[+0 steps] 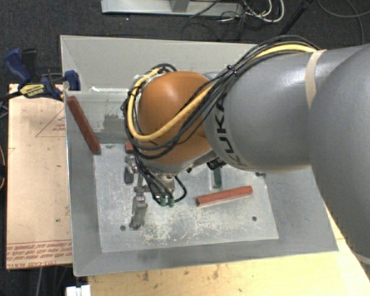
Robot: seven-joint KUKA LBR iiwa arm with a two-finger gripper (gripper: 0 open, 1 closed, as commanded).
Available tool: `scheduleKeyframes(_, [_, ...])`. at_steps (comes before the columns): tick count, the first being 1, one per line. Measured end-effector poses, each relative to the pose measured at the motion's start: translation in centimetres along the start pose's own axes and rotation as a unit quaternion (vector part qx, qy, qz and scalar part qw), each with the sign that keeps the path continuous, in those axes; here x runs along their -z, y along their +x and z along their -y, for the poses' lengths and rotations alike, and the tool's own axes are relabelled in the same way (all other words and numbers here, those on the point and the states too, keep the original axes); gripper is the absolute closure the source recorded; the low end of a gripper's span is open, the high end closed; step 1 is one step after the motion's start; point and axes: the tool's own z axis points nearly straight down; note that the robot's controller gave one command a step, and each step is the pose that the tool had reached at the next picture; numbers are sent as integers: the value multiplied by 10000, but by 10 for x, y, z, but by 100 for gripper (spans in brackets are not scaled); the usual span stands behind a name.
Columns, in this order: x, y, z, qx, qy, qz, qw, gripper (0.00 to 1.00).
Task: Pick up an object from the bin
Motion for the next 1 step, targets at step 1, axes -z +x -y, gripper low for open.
scheduleKeyframes(1, [4,-2,1,-19,-7,35,10000,0])
